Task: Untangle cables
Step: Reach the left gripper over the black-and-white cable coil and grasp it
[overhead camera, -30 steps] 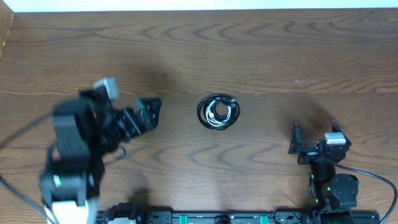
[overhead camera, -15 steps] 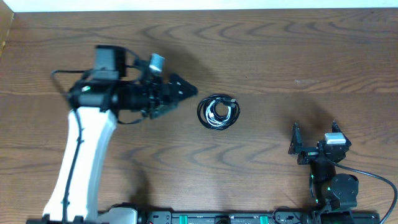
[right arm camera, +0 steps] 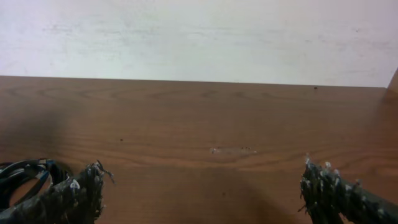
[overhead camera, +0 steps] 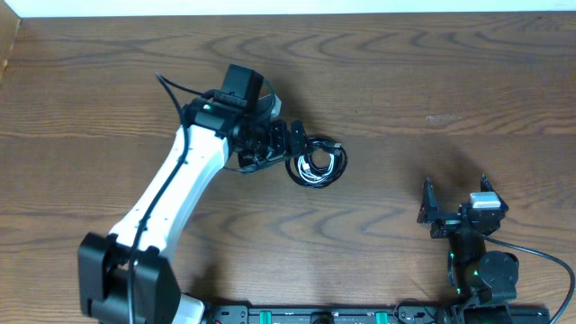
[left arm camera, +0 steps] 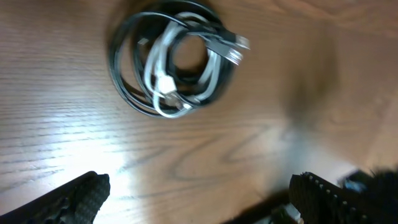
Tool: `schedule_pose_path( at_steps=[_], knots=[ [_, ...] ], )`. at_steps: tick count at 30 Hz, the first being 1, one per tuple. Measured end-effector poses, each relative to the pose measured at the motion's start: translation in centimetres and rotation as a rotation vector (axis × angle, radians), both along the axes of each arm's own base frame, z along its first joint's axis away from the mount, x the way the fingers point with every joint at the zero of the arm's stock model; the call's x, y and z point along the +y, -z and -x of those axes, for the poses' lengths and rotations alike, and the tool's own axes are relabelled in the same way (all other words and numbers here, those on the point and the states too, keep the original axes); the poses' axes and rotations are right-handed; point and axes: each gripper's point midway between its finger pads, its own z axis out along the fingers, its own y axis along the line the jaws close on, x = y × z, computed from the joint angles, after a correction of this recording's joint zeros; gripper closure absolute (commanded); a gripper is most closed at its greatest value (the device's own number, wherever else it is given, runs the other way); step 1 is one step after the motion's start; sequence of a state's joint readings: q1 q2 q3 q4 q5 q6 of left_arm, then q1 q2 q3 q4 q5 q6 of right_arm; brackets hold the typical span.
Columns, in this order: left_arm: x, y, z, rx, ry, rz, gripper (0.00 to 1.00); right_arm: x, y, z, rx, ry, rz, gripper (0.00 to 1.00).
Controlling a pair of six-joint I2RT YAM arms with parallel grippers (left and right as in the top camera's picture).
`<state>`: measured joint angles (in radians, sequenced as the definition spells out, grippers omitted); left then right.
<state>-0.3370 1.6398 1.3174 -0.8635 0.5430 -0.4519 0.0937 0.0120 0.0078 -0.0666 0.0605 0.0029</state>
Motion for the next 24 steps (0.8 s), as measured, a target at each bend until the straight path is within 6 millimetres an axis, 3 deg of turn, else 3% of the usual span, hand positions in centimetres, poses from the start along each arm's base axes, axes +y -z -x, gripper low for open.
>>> schedule_pose_path(
  at_steps=[5, 8, 13, 16, 20, 24],
  knots=[
    [-0.4, 3.6, -0.6, 0.073, -0.047, -0.073, 0.00, 0.0, 0.0, 0.0, 0.000, 0.000, 0.000, 0.01],
    [-1.4, 6.0, -1.0, 0.100, -0.040, -0.098, 0.14, 0.0, 0.0, 0.0, 0.000, 0.000, 0.000, 0.01],
    [-3.4, 9.0, -1.4, 0.105, -0.005, -0.112, 0.25, 0.0, 0.0, 0.0, 0.000, 0.000, 0.000, 0.01],
    [-4.0, 9.9, -1.4, 0.110, 0.003, -0.115, 0.39, 0.0, 0.0, 0.0, 0.000, 0.000, 0.000, 0.01],
    [-3.9, 10.0, -1.7, 0.098, -0.002, -0.123, 0.42, 0.0, 0.0, 0.0, 0.000, 0.000, 0.000, 0.01],
    [-3.4, 10.2, -1.9, 0.091, -0.013, -0.151, 0.52, 0.0, 0.0, 0.0, 0.000, 0.000, 0.000, 0.01]
  ],
)
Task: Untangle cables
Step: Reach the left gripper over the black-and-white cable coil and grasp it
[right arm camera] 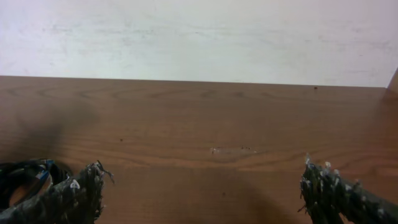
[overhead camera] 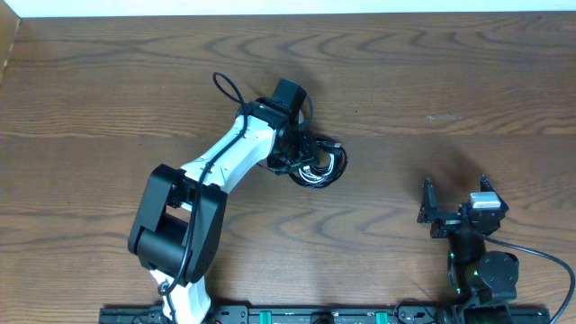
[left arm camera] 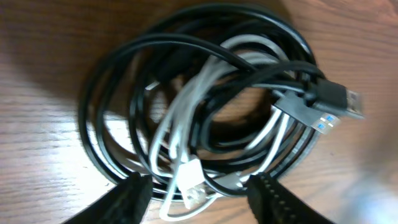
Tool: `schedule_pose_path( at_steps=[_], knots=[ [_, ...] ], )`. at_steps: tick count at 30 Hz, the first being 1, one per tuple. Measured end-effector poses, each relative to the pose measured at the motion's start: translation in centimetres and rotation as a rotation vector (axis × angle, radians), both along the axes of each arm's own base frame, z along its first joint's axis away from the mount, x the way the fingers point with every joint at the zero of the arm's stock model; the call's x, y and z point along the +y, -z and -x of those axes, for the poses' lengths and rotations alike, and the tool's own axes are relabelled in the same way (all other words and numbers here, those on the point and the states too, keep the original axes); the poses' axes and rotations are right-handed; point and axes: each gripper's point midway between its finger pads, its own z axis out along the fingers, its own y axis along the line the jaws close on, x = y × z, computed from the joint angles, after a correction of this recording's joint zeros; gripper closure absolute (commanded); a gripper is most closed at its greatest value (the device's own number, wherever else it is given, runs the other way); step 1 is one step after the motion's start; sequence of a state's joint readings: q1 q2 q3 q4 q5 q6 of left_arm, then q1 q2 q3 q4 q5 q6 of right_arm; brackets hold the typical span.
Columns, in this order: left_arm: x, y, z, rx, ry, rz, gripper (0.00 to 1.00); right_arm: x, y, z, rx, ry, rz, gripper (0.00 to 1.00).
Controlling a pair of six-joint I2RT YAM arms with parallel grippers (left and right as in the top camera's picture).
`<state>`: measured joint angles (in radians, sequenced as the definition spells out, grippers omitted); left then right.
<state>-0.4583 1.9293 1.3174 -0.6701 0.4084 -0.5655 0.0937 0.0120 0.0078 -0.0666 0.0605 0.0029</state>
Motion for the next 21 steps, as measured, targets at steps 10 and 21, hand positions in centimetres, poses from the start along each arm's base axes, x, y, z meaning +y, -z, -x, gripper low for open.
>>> schedule_pose_path(
  at_steps=[10, 21],
  knots=[
    [0.72, 0.29, -0.17, -0.010, -0.012, -0.043, 0.78, 0.00, 0.00, 0.00, 0.000, 0.000, 0.000, 0.01],
    [0.37, 0.09, 0.03, -0.001, -0.003, -0.021, 0.92, 0.00, 0.00, 0.00, 0.000, 0.000, 0.000, 0.01]
  ],
)
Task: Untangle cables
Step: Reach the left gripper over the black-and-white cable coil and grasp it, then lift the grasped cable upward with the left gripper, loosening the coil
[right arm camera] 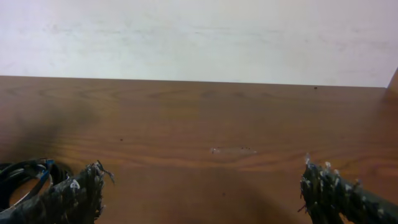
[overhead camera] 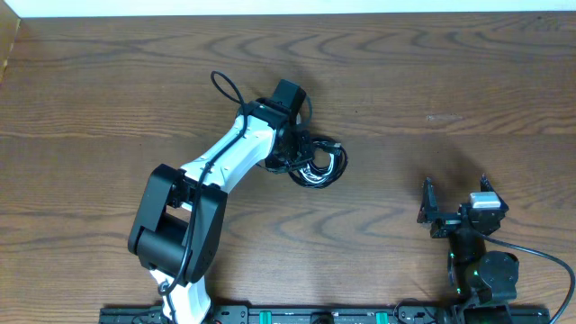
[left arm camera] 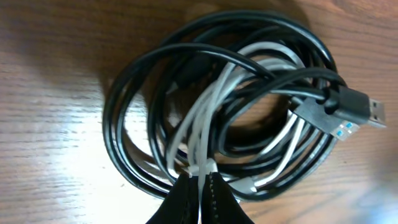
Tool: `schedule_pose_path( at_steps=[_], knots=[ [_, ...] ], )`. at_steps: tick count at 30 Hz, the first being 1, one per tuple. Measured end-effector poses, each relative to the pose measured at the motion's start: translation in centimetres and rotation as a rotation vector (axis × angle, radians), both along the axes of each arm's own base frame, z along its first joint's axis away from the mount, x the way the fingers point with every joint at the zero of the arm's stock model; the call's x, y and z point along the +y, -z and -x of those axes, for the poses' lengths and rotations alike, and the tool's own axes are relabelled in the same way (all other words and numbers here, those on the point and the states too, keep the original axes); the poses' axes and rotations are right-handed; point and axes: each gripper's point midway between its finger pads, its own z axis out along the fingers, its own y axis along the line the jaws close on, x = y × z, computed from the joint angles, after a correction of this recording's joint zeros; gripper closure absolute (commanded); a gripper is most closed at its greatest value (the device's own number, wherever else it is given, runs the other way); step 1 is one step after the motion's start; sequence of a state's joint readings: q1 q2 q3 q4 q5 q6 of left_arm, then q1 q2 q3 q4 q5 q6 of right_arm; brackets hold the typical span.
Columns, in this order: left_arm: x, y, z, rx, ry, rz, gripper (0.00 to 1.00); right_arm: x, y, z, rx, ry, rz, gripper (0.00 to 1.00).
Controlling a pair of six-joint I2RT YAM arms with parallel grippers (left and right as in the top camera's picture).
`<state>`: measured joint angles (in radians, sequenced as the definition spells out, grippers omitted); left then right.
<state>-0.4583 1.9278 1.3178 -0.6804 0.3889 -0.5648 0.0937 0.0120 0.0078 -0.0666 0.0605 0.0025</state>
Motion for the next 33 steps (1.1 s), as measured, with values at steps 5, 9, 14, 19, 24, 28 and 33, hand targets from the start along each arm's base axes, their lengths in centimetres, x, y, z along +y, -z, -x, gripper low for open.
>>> schedule_pose_path(
  at_steps=[5, 9, 14, 19, 24, 28, 33],
  knots=[
    [-0.8, -2.7, -0.5, -0.041, 0.007, 0.056, 0.93, 0.0, 0.0, 0.0, 0.000, 0.000, 0.000, 0.01],
    [-1.8, -9.0, -1.7, -0.186, 0.015, 0.146, 0.93, 0.0, 0.0, 0.0, 0.000, 0.000, 0.000, 0.01],
    [-2.2, -18.2, -2.3, -0.430, 0.025, 0.271, 0.93, 0.0, 0.0, 0.0, 0.000, 0.000, 0.000, 0.01],
    [-2.0, -23.1, -1.9, -0.567, 0.029, 0.337, 0.93, 0.0, 0.0, 0.0, 0.000, 0.000, 0.000, 0.01],
    [-2.0, -24.8, -2.0, -0.612, 0.017, 0.368, 0.92, 0.0, 0.0, 0.0, 0.000, 0.000, 0.000, 0.01],
    [-2.9, -26.4, -2.5, -0.653, 0.015, 0.437, 0.92, 0.0, 0.0, 0.0, 0.000, 0.000, 0.000, 0.01],
    [-5.2, -31.7, -3.1, -0.810, 0.096, 0.633, 0.93, 0.0, 0.0, 0.0, 0.000, 0.000, 0.000, 0.01]
  ],
)
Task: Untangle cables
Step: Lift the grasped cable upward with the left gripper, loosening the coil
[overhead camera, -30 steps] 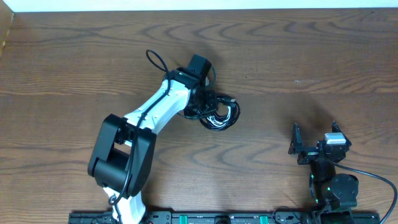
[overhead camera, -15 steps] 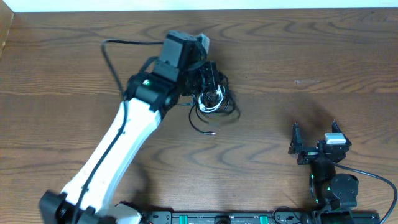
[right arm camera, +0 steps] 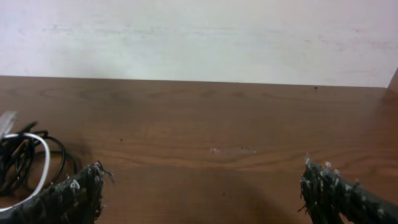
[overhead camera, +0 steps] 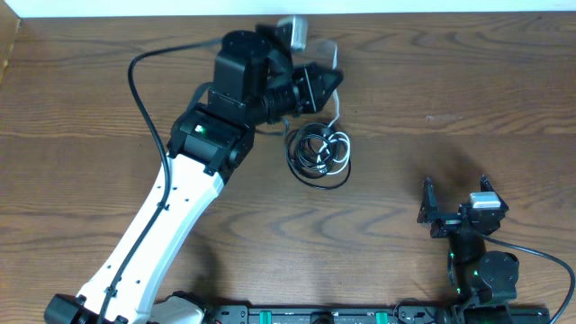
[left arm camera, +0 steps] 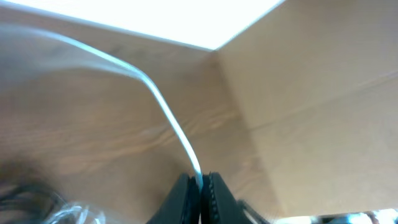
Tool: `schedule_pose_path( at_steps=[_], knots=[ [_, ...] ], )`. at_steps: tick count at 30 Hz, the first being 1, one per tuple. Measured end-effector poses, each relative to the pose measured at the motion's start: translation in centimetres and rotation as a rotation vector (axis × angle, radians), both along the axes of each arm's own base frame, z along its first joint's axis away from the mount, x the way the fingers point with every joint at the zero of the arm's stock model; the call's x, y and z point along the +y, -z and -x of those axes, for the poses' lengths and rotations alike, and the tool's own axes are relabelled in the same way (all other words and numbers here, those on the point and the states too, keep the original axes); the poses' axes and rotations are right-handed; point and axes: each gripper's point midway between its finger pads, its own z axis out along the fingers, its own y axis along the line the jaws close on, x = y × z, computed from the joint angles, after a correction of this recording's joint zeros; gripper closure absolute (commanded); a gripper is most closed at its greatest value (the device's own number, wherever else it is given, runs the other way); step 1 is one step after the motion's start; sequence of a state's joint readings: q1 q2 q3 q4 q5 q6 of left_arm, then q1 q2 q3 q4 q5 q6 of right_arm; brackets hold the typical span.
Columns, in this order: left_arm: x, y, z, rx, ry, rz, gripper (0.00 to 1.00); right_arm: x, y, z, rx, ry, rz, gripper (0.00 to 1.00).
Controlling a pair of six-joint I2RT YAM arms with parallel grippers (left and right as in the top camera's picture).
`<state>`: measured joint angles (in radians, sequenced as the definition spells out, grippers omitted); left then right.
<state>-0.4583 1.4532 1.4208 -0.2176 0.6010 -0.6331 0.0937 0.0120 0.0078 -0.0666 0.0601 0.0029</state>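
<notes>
A tangled bundle of black and white cables lies on the wooden table, left of centre. My left gripper is raised above its far side, shut on the white cable, which runs up from the fingers as a thin taut strand. In the overhead view the white strand drops from the gripper to the bundle. In the right wrist view the bundle shows at the far left. My right gripper rests low at the near right, open and holding nothing.
The wooden table stretches to the right and back. A pale wall stands behind its far edge. The left arm's black supply cable loops out to the left of the arm.
My left gripper, then shut on the white cable down at the bundle, is now raised above it with the cable drawn up. The bundle has shifted and loosened. The right arm is unmoved.
My left gripper was open over the table just short of the bundle. Then it was open close over the bundle. Then it was shut on a white strand at the bundle's near side, and now it holds that strand lifted above the table.
</notes>
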Motion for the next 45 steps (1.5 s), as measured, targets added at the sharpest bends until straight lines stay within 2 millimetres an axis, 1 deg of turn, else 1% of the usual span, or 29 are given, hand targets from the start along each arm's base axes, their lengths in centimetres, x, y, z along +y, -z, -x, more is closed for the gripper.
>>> schedule_pose_path(
  at_steps=[2, 3, 5, 7, 11, 12, 13, 15, 18, 20, 23, 25, 29, 31, 33, 37, 40, 41, 42, 44, 45],
  knots=[
    [-0.5, -1.6, 0.1, -0.043, 0.029, 0.049, 0.93, 0.0, 0.0, 0.0, 0.000, 0.000, 0.000, 0.01],
    [-0.7, -2.0, 0.2, -0.052, 0.040, 0.065, 0.93, 0.0, 0.0, 0.0, 0.000, 0.001, 0.000, 0.01],
    [-0.8, -2.1, 0.3, -0.048, 0.045, 0.073, 0.93, 0.0, 0.0, 0.0, 0.000, 0.000, 0.000, 0.01],
    [-0.6, -1.3, 0.4, -0.004, 0.036, 0.059, 0.93, 0.0, 0.0, 0.0, 0.000, 0.000, 0.000, 0.01],
    [0.8, 2.6, 0.5, 0.147, -0.052, -0.042, 0.92, 0.0, 0.0, 0.0, 0.000, 0.000, 0.000, 0.01],
    [1.3, 3.4, 0.5, 0.178, -0.075, -0.066, 0.93, 0.0, 0.0, 0.0, 0.000, 0.000, 0.000, 0.01],
    [1.5, 3.8, 0.4, 0.188, -0.090, -0.077, 0.92, 0.0, 0.0, 0.0, 0.000, 0.000, 0.000, 0.01],
    [1.5, 3.4, 0.1, 0.173, -0.099, -0.068, 0.93, 0.0, 0.0, 0.0, 0.000, 0.000, 0.000, 0.01],
    [1.0, 1.2, -0.7, 0.099, -0.099, -0.005, 0.93, 0.0, 0.0, 0.0, 0.001, 0.000, 0.000, 0.01],
    [1.0, 0.1, -0.9, 0.075, -0.108, 0.026, 0.93, 0.0, 0.0, 0.0, 0.000, 0.000, 0.000, 0.01],
    [1.6, 0.3, -0.7, 0.095, -0.142, 0.013, 0.93, 0.0, 0.0, 0.0, 0.000, 0.000, 0.000, 0.01],
    [2.7, 2.1, -0.3, 0.166, -0.193, -0.046, 0.93, 0.0, 0.0, 0.0, 0.000, 0.001, 0.000, 0.01],
    [5.8, 7.6, 1.0, 0.348, -0.319, -0.234, 0.93, 0.0, 0.0, 0.0, 0.000, 0.000, 0.000, 0.01],
    [7.4, 9.6, 1.6, 0.404, -0.376, -0.318, 0.92, 0.0, 0.0, 0.0, 0.000, 0.000, 0.000, 0.01],
    [9.0, 11.1, 2.0, 0.441, -0.433, -0.397, 0.92, 0.0, 0.0, 0.0, 0.000, 0.000, 0.000, 0.01],
    [10.9, 12.5, 2.5, 0.474, -0.498, -0.490, 0.92, 0.0, 0.0, 0.0, 0.000, 0.000, 0.000, 0.01],
    [11.8, 13.1, 2.8, 0.487, -0.531, -0.539, 0.92, 0.0, 0.0, 0.0, 0.000, 0.000, 0.000, 0.01],
    [12.0, 13.2, 2.8, 0.489, -0.537, -0.547, 0.87, 0.0, 0.0, 0.0, 0.000, 0.000, 0.000, 0.01],
    [12.2, 13.4, 2.9, 0.491, -0.541, -0.556, 0.79, 0.0, 0.0, 0.0, 0.000, 0.000, 0.000, 0.01],
    [12.4, 13.6, 2.9, 0.489, -0.543, -0.580, 0.60, 0.0, 0.0, 0.0, 0.000, 0.000, 0.000, 0.01],
    [12.5, 13.7, 2.9, 0.491, -0.546, -0.585, 0.57, 0.0, 0.0, 0.0, 0.000, 0.000, 0.000, 0.01]
  ],
)
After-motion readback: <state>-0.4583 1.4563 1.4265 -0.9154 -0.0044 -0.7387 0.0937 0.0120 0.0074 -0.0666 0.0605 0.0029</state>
